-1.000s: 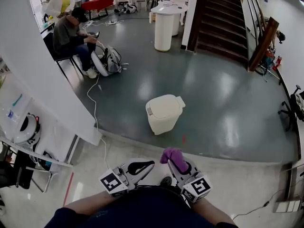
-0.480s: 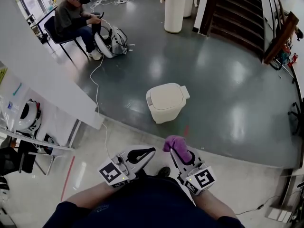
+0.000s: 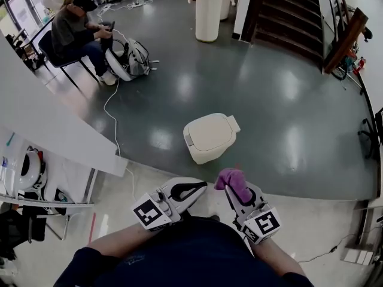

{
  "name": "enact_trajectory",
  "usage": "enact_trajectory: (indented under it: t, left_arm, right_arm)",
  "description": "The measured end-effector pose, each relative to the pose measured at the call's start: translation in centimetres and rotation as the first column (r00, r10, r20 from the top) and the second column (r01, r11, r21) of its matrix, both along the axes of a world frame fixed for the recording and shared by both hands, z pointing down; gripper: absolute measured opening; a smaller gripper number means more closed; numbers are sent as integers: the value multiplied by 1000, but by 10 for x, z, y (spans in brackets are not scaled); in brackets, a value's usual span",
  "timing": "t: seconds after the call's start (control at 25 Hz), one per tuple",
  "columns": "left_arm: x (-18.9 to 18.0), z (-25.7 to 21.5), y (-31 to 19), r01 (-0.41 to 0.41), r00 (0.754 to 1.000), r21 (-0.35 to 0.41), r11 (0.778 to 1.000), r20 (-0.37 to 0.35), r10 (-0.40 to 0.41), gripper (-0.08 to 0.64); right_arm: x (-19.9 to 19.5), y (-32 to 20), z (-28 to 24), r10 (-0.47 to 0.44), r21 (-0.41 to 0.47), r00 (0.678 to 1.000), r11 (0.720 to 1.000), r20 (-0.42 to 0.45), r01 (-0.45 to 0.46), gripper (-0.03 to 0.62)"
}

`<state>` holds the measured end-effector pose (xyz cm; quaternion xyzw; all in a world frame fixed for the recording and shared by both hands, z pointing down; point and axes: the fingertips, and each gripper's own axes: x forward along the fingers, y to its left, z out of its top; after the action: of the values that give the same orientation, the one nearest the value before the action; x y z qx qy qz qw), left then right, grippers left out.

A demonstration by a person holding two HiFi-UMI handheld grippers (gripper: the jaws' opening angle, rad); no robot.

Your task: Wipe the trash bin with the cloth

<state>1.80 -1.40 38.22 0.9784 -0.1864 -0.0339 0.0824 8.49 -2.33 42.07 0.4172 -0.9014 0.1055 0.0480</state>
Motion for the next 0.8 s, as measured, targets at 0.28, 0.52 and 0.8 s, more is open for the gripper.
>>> enact_trajectory:
  t: [0.28, 0.52, 0.8]
  left_arm:
    - [-34, 2, -62, -80, 996, -9, 997, -36, 80, -2]
    - [-33, 13, -90, -107, 994, -51, 993, -41, 105, -2]
    - [-16, 22, -117, -54, 999, -72, 996, -11, 53, -2]
  right_arm:
    - [-31, -56, 8, 107, -17, 994, 994, -22, -108, 75]
    - [-35, -86, 20, 126, -43, 992, 991, -28, -127, 75]
    - [-11, -132, 43, 80, -49, 996, 995, -49, -82, 75]
